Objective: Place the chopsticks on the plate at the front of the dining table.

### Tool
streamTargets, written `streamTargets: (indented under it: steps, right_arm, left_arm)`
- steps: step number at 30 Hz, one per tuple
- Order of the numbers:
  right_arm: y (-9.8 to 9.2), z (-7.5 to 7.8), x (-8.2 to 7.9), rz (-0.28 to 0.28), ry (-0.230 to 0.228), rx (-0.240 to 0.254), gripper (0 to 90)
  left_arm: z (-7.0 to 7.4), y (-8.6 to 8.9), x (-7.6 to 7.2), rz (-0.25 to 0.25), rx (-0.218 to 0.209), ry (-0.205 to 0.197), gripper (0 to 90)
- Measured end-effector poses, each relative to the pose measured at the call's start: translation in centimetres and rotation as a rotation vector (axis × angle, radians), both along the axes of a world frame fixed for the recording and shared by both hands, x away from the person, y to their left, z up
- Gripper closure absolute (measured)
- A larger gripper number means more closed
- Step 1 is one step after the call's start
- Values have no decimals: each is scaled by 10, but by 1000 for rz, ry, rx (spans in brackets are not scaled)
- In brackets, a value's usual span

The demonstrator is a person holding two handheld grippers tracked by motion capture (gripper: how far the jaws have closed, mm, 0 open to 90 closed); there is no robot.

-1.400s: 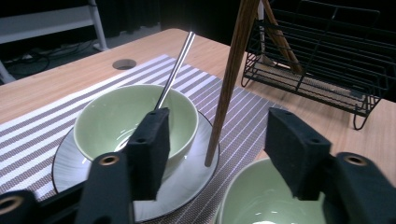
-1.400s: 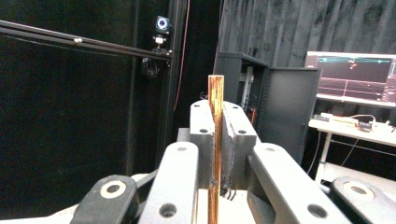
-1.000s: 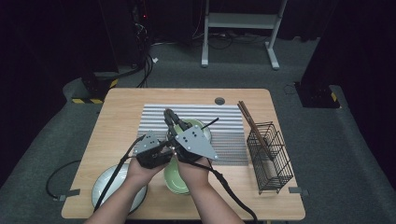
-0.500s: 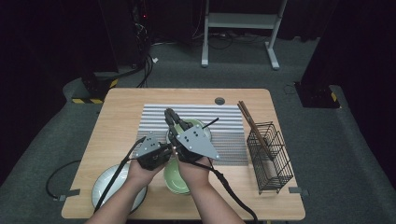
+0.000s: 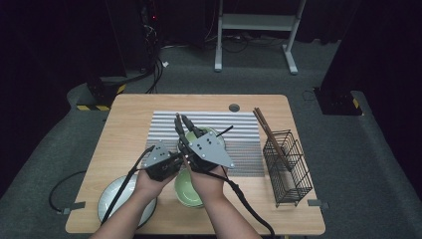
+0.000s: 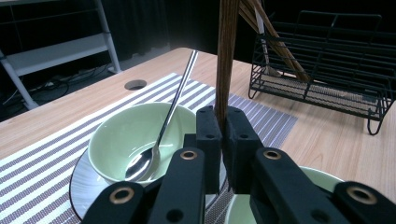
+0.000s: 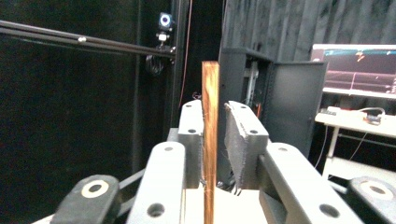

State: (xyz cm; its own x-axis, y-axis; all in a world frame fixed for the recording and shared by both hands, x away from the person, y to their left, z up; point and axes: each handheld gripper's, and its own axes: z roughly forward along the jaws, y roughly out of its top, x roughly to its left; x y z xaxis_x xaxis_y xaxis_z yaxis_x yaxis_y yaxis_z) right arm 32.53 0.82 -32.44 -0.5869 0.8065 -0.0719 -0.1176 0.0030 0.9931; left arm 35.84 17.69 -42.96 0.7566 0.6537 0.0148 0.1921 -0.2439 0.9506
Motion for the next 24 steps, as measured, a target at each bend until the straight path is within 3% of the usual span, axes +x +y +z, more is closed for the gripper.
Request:
streamTargets:
  steps: [8,18,24]
  right_arm:
    - [-3,-12,-2,-2,13,-41,682]
    - [2,-36,1,1,60,-104,682]
    - [4,-44,6,-3,79,-113,689]
  left_arm:
    - [3,6,2,12,-18,9,853]
    - [5,10,1,15,-25,12,853]
    - [6,11,-1,15,-25,3,853]
